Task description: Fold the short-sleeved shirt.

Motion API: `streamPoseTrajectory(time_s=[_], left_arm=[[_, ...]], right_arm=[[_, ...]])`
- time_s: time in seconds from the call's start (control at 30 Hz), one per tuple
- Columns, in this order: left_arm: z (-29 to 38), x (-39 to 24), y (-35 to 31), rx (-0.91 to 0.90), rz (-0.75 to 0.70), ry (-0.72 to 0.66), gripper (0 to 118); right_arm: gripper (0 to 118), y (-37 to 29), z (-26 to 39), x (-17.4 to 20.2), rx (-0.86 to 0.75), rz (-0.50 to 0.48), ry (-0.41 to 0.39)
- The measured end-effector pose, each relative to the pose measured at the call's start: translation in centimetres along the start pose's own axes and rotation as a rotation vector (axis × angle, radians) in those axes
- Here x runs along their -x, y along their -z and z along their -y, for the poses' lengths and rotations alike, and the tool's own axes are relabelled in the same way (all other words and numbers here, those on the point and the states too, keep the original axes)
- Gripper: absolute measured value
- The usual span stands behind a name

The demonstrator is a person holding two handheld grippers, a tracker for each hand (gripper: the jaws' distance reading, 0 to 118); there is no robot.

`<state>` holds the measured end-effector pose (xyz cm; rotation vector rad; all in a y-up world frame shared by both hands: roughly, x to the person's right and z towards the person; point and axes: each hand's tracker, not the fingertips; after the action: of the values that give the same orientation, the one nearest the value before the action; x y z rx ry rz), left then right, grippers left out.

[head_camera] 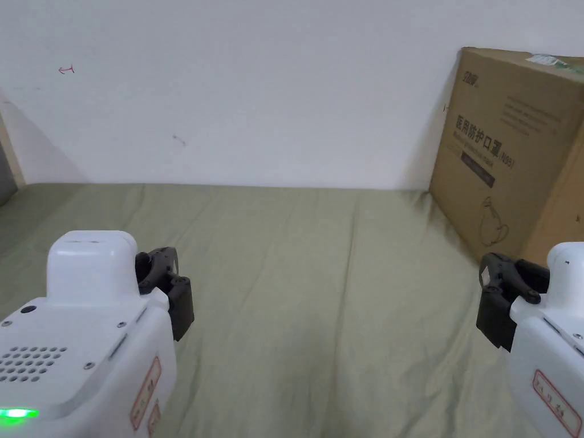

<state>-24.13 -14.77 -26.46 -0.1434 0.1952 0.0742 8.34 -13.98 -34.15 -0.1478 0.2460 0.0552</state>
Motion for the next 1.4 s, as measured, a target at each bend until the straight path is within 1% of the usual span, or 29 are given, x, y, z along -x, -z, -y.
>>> streamPoseTrajectory(time_s=[0.07, 0.1, 0.17, 0.23, 0.27, 0.3, 0.4, 0.47, 0.57, 0.6, 0.63, 0.67, 0.8, 0.93, 1.07, 1.13, 1.2, 1.33, 1.4], left_arm=[[-0.2, 0.6, -0.1, -0.02, -0.009, -0.001, 18], [-0.4, 0.7, -0.2, -0.029, -0.02, -0.004, 31], [-0.6, 0.9, -0.2, -0.038, -0.045, -0.01, 75], [-0.8, 1.2, -0.1, -0.016, -0.055, -0.006, 113], [-0.7, 1.1, -0.2, -0.02, -0.053, 0.005, 117], [-0.8, 1.1, -0.3, -0.025, -0.052, 0.017, 117], [-1.2, 1.0, -0.3, -0.005, -0.033, 0.039, 117], [-1.4, 0.8, -0.3, 0.002, -0.008, 0.026, 117], [-1.2, 0.7, 0.2, 0.046, 0.072, -0.053, 117], [-1.0, 0.8, 0.3, 0.057, 0.107, -0.086, 117], [-0.8, 0.9, 0.5, 0.065, 0.154, -0.125, 117], [-0.7, 0.9, 0.5, 0.074, 0.169, -0.142, 117], [-0.5, 1.0, 0.8, 0.087, 0.242, -0.181, 117], [-0.7, 0.8, 1.1, 0.132, 0.197, -0.177, 117], [-0.6, 0.5, 0.9, 0.121, 0.152, -0.164, 117], [-0.8, 0.1, 0.6, 0.12, 0.066, -0.131, 116], [-0.7, 0.1, 0.6, 0.099, 0.067, -0.151, 115], [-0.5, 0.7, 0.5, 0.102, 0.162, -0.236, 115], [-0.4, 0.7, 0.5, 0.099, 0.169, -0.243, 115]], right_arm=[[3, -0.1, 0.2, 0.1, -0.007, -0.004, -0.009], [12, -0.1, 0.3, 0.2, -0.01, -0.003, -0.017], [63, 0.1, 0.5, 0.5, -0.012, 0.006, -0.038], [115, 0.1, 0.8, 0.6, -0.013, 0.01, -0.045], [118, 0.1, 0.9, 0.7, -0.014, 0.007, -0.046], [118, -0.3, 2.0, 0.7, -0.029, 0.012, -0.049], [118, -0.5, 2.0, 0.9, -0.027, 0.031, -0.068], [118, -0.6, 1.2, 0.6, -0.029, 0.024, -0.053], [118, -0.7, 1.5, 0.2, -0.026, 0.014, -0.008], [118, -0.8, 0.6, 0.1, -0.025, 0.016, 0.0], [118, -0.9, 0.6, 0.0, -0.021, 0.016, 0.003], [118, -0.9, 0.7, -0.1, -0.015, 0.017, 0.005], [118, -0.9, 0.6, -0.3, 0.002, 0.029, -0.007], [118, -0.9, 0.5, -0.4, 0.014, 0.033, 0.003], [118, -0.7, 0.5, -0.2, 0.032, 0.019, 0.013], [118, -0.8, 0.5, 0.0, 0.04, 0.011, 0.007], [118, -0.7, 0.5, 0.1, 0.047, 0.006, 0.005], [118, -0.7, 0.4, 0.1, 0.05, 0.001, 0.018], [118, -0.6, 0.3, 0.1, 0.053, 0.007, 0.022]])
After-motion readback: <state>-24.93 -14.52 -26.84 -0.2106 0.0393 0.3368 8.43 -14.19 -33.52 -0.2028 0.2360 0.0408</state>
